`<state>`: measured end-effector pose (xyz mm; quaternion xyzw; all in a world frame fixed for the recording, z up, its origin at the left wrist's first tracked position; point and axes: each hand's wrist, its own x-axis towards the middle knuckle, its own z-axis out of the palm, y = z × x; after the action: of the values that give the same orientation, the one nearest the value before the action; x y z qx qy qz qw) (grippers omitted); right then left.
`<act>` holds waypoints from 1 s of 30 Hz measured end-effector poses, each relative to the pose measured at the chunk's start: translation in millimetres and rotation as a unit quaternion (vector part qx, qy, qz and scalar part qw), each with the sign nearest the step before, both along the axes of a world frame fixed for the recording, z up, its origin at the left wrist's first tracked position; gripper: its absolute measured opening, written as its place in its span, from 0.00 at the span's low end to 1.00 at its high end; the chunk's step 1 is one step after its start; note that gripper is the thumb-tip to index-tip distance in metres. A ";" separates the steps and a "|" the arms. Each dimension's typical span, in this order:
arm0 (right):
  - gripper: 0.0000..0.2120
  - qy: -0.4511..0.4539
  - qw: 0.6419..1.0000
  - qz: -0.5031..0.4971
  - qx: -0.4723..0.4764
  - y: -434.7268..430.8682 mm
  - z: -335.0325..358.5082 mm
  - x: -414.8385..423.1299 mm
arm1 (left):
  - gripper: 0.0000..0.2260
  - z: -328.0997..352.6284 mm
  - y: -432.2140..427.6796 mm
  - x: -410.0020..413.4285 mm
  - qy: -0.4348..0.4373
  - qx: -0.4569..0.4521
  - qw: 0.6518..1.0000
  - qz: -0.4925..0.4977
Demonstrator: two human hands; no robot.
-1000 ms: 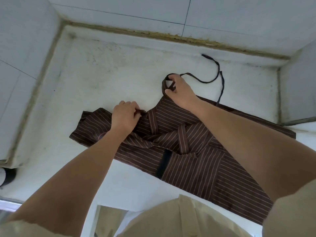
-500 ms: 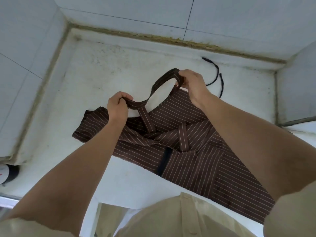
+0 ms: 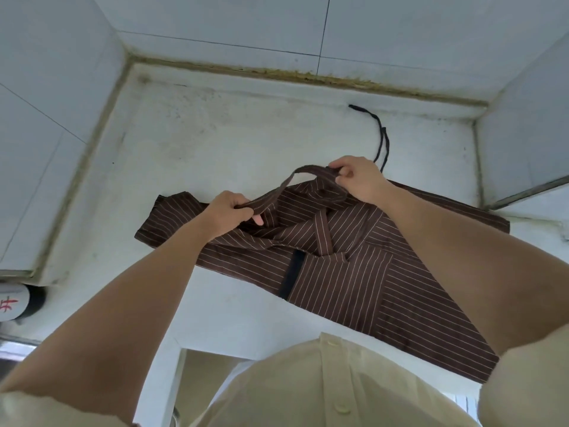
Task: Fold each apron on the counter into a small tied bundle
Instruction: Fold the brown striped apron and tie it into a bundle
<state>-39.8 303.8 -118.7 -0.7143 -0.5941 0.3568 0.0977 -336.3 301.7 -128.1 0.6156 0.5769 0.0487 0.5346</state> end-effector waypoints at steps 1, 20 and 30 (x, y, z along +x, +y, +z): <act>0.15 0.005 1.000 -0.007 0.008 0.8 0.4 0.6 | 0.17 1.1 -0.7 -0.7 0.016 0.013 0.999 -0.038; 0.13 0.037 0.983 0.039 -0.173 25.1 -21.0 -17.3 | 0.19 -34.6 26.7 28.7 0.227 0.175 0.947 -0.149; 0.21 0.149 0.985 -0.061 -0.055 58.0 -35.2 -20.0 | 0.11 -42.7 43.5 32.0 0.215 0.261 0.941 0.012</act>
<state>-59.8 361.8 -154.0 -0.6923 -0.5080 0.4845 0.1669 -304.3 345.2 -170.7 0.7224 0.6524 0.0706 0.2181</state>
